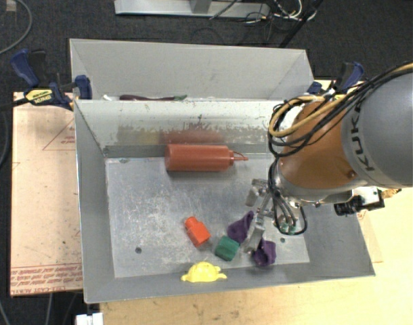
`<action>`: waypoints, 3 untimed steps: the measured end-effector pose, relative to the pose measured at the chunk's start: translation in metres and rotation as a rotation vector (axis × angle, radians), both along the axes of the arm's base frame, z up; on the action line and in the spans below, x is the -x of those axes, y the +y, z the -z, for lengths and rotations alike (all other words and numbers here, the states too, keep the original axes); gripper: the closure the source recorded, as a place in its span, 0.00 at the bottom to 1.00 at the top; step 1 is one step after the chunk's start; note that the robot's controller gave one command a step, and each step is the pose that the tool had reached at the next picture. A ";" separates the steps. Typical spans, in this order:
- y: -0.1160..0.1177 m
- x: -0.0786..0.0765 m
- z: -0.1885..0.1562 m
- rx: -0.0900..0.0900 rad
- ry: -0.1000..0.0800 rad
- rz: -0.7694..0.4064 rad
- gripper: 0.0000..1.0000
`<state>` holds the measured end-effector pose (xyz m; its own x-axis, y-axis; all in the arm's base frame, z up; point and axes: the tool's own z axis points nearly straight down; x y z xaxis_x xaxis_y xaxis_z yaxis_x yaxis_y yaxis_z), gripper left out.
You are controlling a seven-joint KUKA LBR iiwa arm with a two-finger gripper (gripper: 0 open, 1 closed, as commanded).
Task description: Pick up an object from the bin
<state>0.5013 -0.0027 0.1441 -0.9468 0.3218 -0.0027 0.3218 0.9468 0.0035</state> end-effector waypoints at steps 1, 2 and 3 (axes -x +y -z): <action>0.029 -0.001 0.065 0.005 -0.017 -0.464 1.00; 0.032 0.003 0.074 0.002 -0.007 -0.478 0.00; 0.032 0.003 0.074 0.002 -0.007 -0.478 1.00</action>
Offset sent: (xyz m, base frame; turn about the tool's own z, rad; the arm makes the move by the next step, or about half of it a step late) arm 0.0000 0.0000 0.0000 0.0000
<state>0.4981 0.0293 0.0701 -0.9886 -0.1500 -0.0097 -0.1500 0.9887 0.0021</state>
